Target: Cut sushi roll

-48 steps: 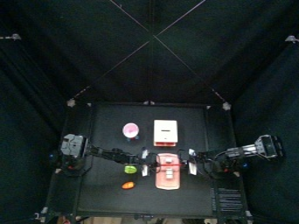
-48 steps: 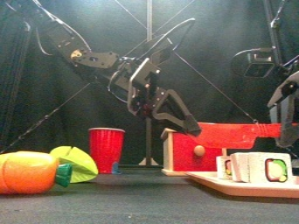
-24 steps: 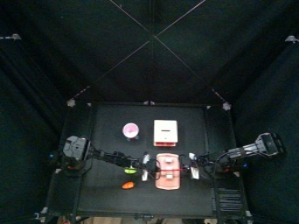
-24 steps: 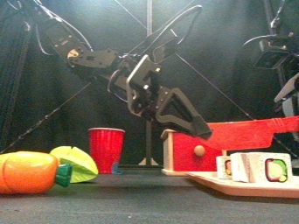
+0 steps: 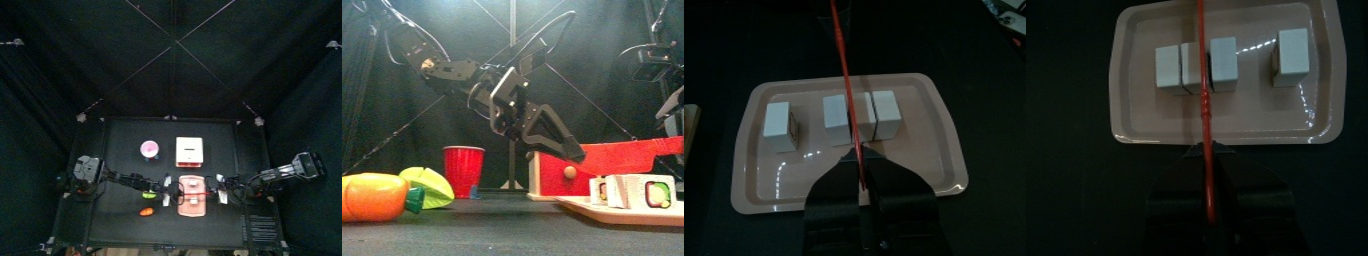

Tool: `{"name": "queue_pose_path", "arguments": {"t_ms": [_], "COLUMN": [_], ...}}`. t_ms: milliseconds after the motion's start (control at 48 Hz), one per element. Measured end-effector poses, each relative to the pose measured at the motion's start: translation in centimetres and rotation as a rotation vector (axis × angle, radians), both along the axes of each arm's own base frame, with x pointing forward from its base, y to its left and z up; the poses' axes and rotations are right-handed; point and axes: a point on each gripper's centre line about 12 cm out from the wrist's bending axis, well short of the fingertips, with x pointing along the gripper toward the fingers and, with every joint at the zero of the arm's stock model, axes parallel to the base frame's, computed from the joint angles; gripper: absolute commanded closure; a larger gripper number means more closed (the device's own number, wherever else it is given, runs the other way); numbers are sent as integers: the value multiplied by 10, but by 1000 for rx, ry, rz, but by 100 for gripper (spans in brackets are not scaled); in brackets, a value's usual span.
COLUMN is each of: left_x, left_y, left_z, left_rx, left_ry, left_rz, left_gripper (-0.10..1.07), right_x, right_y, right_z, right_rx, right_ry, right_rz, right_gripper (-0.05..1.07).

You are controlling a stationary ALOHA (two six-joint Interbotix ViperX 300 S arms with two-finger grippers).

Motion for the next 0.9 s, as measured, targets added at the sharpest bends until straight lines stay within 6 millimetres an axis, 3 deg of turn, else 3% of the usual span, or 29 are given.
{"name": "queue_pose_path", "arguments": {"t_ms": [896], "left_x": [1], "left_y": [3], "left_z": [-7], "left_rx": [2], "left_ry": [14], "left_rz": [6], "left_gripper": [68], "right_x": [0], "right_y": [-1], "right_z": [-10], "right_rx": [7], "right_ry": [43], "right_rz": [-19], "right_gripper": [63]}}
